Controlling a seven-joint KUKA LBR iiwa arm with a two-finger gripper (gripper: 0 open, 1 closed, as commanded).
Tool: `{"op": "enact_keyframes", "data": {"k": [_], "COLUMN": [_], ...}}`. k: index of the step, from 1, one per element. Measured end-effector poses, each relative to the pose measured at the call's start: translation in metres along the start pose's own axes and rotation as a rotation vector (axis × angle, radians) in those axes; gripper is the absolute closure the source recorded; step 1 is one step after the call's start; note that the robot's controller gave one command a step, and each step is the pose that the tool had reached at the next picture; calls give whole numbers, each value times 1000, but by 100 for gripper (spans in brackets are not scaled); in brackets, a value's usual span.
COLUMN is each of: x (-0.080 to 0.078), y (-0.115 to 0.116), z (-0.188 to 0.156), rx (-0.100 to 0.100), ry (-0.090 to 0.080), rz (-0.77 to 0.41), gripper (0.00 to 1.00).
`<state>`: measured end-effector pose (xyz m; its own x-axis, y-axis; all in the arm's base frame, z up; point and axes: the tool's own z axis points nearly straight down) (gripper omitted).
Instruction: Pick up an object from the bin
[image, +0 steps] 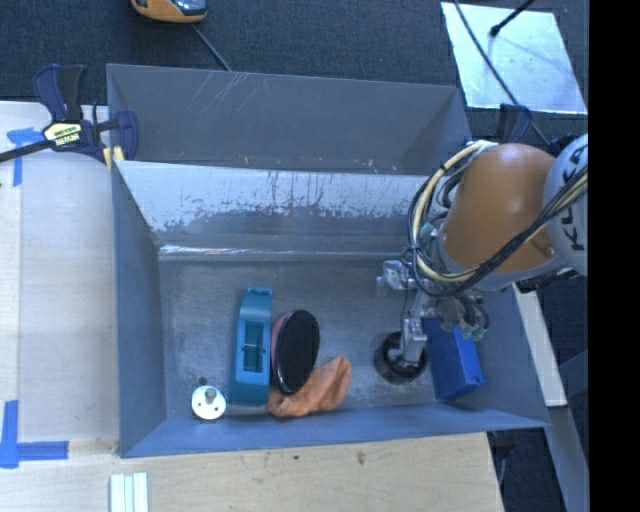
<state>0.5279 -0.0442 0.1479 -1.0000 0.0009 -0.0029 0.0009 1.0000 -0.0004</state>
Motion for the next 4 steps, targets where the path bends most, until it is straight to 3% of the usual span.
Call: {"op": "enact_keyframes", "data": {"k": [1,2,3,4], "x": [14,9,23,23], "y": [-77,-74,-65,-70], "z": [37,17,39,79], "rx": [0,0,0,0], "ry": [1,-1,0,4], "rz": [-53,-70,105,55], "gripper": [0,0,0,0]}}
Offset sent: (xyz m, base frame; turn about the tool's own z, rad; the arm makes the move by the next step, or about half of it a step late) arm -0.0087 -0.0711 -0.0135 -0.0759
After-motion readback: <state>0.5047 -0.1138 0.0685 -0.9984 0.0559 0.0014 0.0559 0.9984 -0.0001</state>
